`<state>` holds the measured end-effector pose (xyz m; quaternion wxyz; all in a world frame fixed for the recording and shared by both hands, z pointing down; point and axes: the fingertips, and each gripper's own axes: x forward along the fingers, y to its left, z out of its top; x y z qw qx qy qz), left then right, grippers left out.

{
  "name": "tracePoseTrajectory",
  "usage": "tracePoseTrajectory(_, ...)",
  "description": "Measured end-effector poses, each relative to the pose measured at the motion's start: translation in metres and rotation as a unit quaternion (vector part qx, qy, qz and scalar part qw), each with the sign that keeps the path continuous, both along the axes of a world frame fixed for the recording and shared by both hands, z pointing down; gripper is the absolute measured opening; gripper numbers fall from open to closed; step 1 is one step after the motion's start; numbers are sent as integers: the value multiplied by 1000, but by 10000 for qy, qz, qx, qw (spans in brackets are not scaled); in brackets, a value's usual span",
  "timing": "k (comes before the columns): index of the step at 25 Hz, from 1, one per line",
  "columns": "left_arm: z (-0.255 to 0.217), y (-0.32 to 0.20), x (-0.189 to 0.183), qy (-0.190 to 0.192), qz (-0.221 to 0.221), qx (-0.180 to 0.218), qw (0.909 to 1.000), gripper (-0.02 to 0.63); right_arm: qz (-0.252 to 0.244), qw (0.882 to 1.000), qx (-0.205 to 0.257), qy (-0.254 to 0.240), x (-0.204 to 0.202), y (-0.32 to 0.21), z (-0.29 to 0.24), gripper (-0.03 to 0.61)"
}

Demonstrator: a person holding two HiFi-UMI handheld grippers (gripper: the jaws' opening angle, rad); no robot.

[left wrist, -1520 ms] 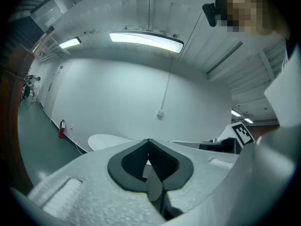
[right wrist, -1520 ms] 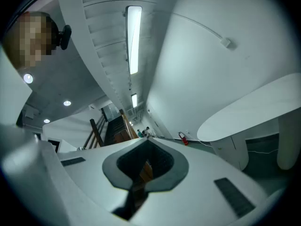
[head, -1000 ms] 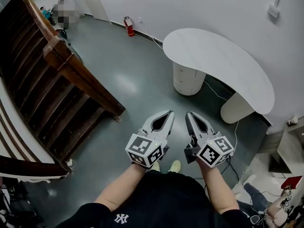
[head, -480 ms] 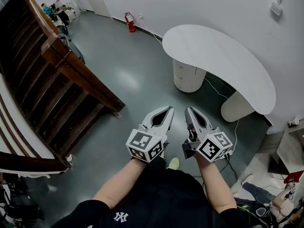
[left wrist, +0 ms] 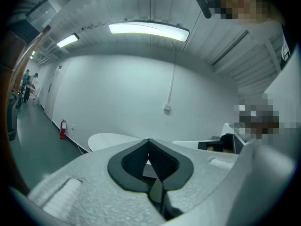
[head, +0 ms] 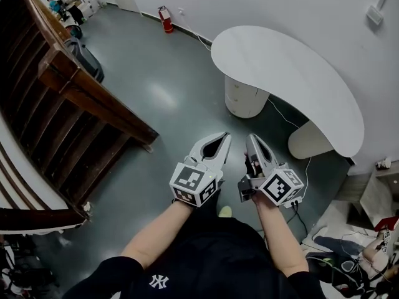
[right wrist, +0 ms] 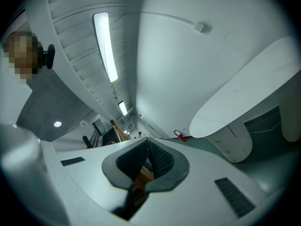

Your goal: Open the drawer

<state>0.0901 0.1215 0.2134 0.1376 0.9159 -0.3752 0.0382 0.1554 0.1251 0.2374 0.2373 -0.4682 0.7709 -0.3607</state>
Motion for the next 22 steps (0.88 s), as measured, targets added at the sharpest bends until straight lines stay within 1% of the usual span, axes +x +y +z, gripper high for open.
tracePoseTrajectory(5,19,-49,-29,-13,153,-46,9999,8,203,9992,-265,-205,-24,-44,25,17)
tracePoseTrajectory(9,42,-108,-47,-19,296,-95,9995,8,310,9979,-484,-308,-43,-101,51,17)
tracePoseTrajectory(11,55,-136,-52,-15,365,-122,9993,8,372,9974,-500,-349,-49,-128,63,17)
tracePoseTrajectory(14,77,-175,-64,-3,443,-142,9989,8,460,9957,-603,-540,-62,-166,86,17)
tracePoseTrajectory(17,107,-213,-73,30,490,-193,9986,8,515,9946,-676,-597,-72,-202,117,17)
tracePoseTrajectory(20,145,-243,-68,103,532,-195,9983,9,593,9950,-635,-499,-64,-232,156,18)
tracePoseTrajectory(22,173,-251,-64,138,583,-191,9980,8,715,9932,-744,-539,-60,-240,190,27)
